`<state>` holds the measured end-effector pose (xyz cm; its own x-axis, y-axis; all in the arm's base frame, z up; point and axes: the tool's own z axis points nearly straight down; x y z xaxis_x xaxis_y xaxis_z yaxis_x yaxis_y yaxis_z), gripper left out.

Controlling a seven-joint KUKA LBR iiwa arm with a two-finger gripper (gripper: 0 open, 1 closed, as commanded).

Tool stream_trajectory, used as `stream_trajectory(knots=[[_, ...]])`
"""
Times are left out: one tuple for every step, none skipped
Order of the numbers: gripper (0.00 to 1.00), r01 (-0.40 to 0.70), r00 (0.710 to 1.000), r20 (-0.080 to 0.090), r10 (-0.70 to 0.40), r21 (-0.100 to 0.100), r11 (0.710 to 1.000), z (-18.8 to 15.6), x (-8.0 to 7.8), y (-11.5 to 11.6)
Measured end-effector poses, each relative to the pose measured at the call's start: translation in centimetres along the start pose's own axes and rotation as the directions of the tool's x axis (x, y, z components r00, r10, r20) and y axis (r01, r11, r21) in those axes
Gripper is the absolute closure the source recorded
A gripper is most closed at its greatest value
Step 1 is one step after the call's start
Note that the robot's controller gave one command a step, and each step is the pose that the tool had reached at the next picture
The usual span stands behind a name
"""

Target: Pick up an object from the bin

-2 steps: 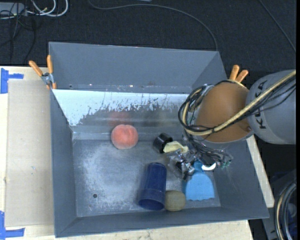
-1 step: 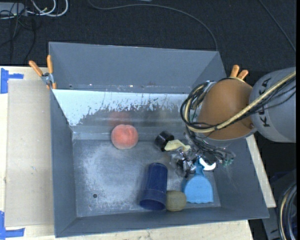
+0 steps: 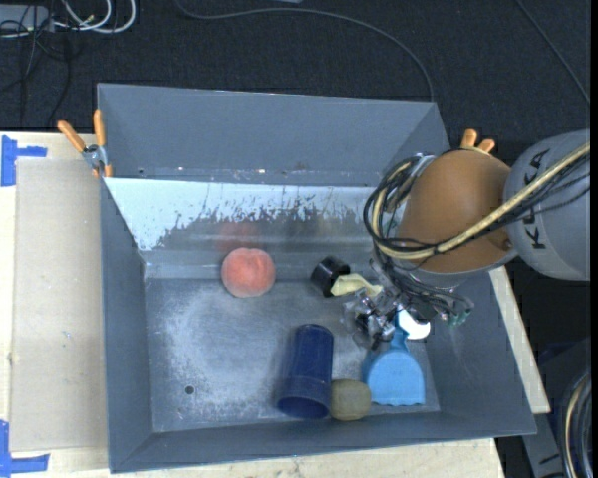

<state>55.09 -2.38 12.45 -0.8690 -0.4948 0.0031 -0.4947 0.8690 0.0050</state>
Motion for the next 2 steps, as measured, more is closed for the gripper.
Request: stream_trajectory(knots=[[1.00,-0.001,1.000,-0.006,0.001,-0.004,1.000,-1.6,0.1,0.1],[1.00,-0.002,1.000,-0.005,0.002,-0.004,1.000,-3.6,0.1,0.1]])
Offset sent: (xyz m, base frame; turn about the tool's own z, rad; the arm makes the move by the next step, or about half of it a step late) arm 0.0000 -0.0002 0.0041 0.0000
